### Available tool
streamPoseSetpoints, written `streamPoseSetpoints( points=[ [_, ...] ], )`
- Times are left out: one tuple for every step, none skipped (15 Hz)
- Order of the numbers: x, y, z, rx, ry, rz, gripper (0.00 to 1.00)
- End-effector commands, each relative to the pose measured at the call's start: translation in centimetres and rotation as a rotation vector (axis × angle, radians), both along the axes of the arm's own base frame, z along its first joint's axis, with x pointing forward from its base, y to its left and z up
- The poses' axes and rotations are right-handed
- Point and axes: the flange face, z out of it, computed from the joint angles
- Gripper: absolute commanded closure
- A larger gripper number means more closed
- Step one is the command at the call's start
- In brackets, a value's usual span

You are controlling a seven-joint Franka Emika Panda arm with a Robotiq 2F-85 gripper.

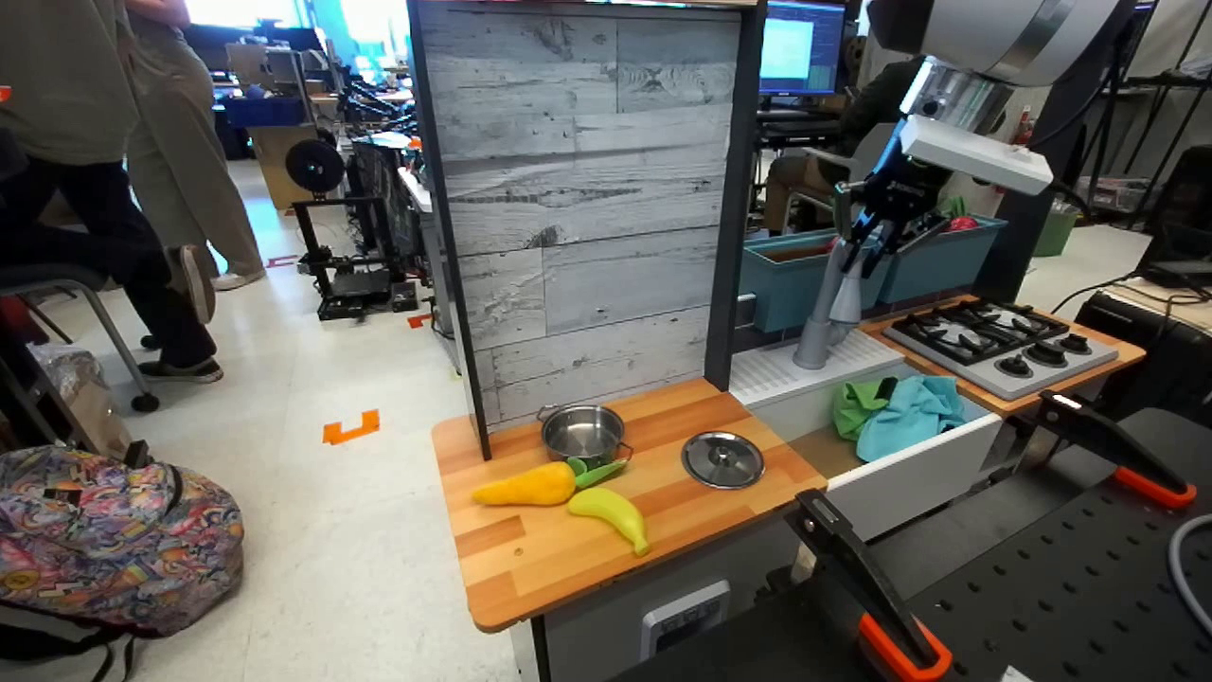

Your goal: Turn the tap nozzle to the left

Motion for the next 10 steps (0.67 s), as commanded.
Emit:
streamPoseSetpoints(
  points=[
    [2.1,2.1,-0.5,0.09,0.005,-0.071,0.94],
    [2.7,2.5,-0.4,0.11,-0.004,-0.097,0.94],
    [3.5,2.9,-0.1,0.138,-0.011,-0.126,0.94],
    [4.4,3.5,0.3,0.166,-0.026,-0.152,0.94],
    [5.1,3.9,0.5,0.19,-0.038,-0.174,0.94],
    [5.9,4.2,0.9,0.211,-0.054,-0.197,0.94],
    [6.4,4.1,1.1,0.223,-0.066,-0.217,0.94],
    [6.8,3.9,1.4,0.236,-0.076,-0.233,0.94],
    [6.9,3.6,1.5,0.249,-0.078,-0.247,0.94],
    [6.8,3.2,1.5,0.256,-0.078,-0.259,0.94]
  ],
)
